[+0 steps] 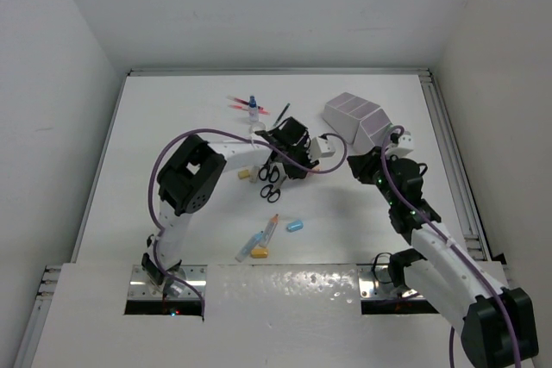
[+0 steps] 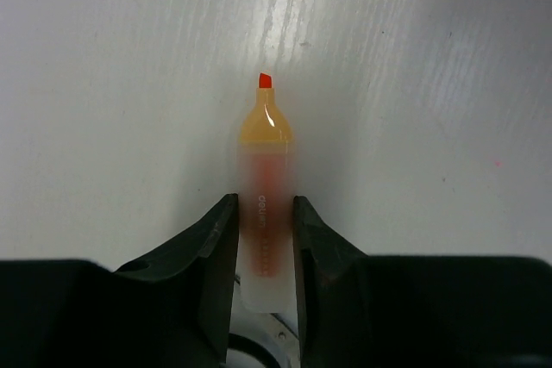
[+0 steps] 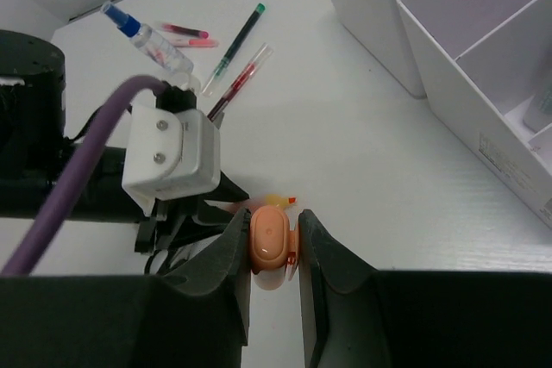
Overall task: Sort the stationery into containers
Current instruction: Pick up the pen from the center of the board, then close the pen cap on the pen.
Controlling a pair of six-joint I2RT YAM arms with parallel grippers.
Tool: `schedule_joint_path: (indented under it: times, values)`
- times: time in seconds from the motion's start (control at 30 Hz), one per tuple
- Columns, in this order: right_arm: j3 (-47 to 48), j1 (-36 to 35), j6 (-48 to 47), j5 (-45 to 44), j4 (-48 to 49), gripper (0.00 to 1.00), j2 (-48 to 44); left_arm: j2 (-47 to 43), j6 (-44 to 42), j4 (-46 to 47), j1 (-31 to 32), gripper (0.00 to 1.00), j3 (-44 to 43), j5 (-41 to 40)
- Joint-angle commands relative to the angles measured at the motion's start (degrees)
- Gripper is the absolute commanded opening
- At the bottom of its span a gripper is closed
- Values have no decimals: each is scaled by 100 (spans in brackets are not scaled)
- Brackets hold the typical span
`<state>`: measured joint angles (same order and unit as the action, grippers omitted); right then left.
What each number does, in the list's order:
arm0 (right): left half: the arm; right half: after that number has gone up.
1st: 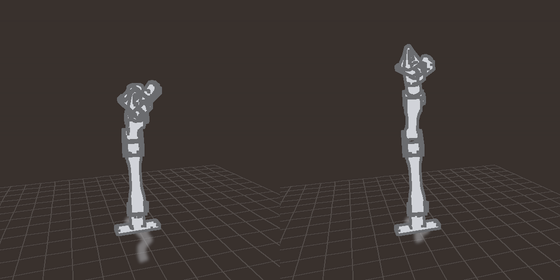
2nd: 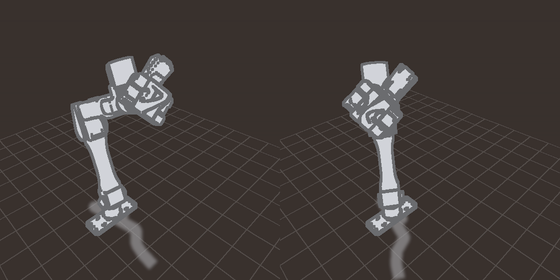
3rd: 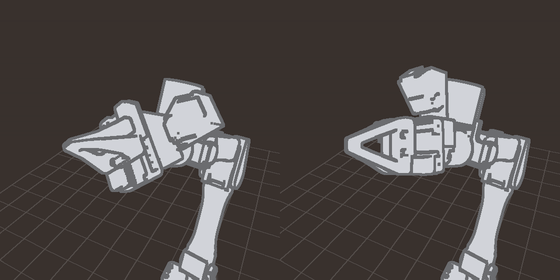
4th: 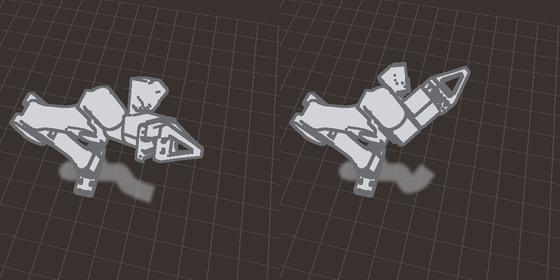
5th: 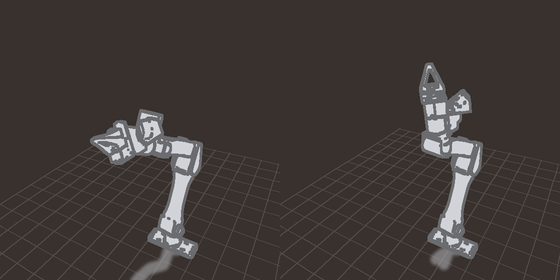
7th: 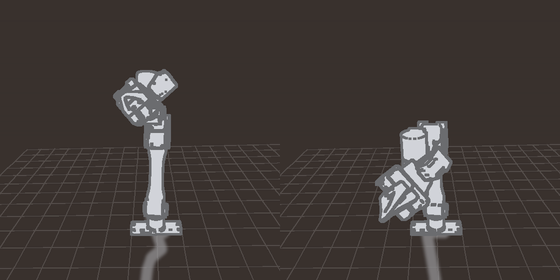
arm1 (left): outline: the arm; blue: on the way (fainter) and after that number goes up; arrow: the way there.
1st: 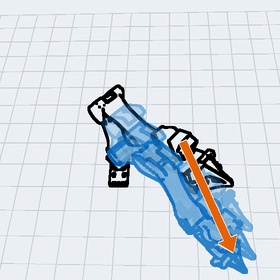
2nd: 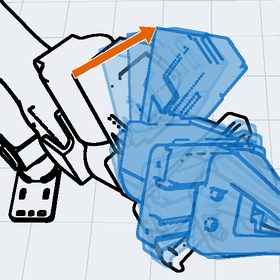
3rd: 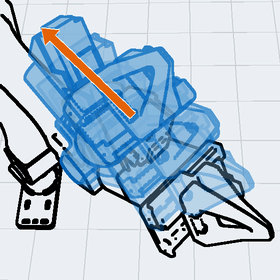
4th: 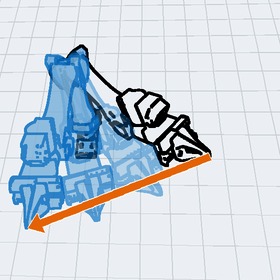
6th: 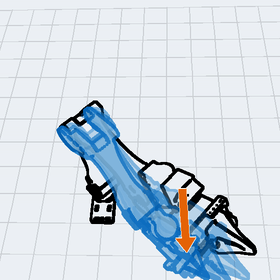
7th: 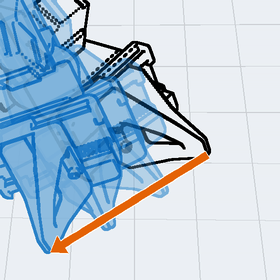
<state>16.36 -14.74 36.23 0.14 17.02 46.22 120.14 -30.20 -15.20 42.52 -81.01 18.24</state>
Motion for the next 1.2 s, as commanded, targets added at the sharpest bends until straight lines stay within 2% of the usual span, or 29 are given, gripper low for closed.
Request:
schedule_joint_path:
  times: [0.0, 0.1, 0.17, 0.23, 0.27, 0.3, 0.4, 0.53, 0.63, 0.77, 1.17]
  values:
    - [638, 24, 155, 12, -258, 0, -78, -87, 180, -806, -235, 0, -817, 407]
    - [1314, 7, 113, 135, -777, 0, -130, -690, 32, -1450, -516, 0, -1426, 619]
    - [1553, 7, 51, 21, -875, 0, -131, -1148, -581, -1381, -578, 0, -1043, 759]
    - [1852, -11, 7, 12, -788, 0, -122, -2000, -1109, -1013, -614, 0, -454, 1049]
    - [1992, -72, 7, 21, -727, 0, -87, -2299, -1224, -350, -614, 0, 176, 1076]
    - [2046, -116, 7, 47, -639, 0, -69, -2789, -1121, 22, -553, 0, 452, 1050]
    - [2336, -432, -107, 83, -410, 0, 27, -3276, -402, 842, -316, 0, 894, 910]
    - [2539, -819, -397, 83, -121, 0, 186, -3409, 1055, 1344, -209, 0, 903, 883]
    - [2574, -960, -485, 83, 82, 0, 335, -3418, 1550, 1756, -139, 0, 789, 848]
    - [2486, -978, -292, 74, 486, 0, 414, -3392, 1631, 1854, -51, 0, 789, 795]
    - [2319, -969, -19, -5, 821, 0, 459, -3330, 1288, 1845, 28, 0, 692, 707]
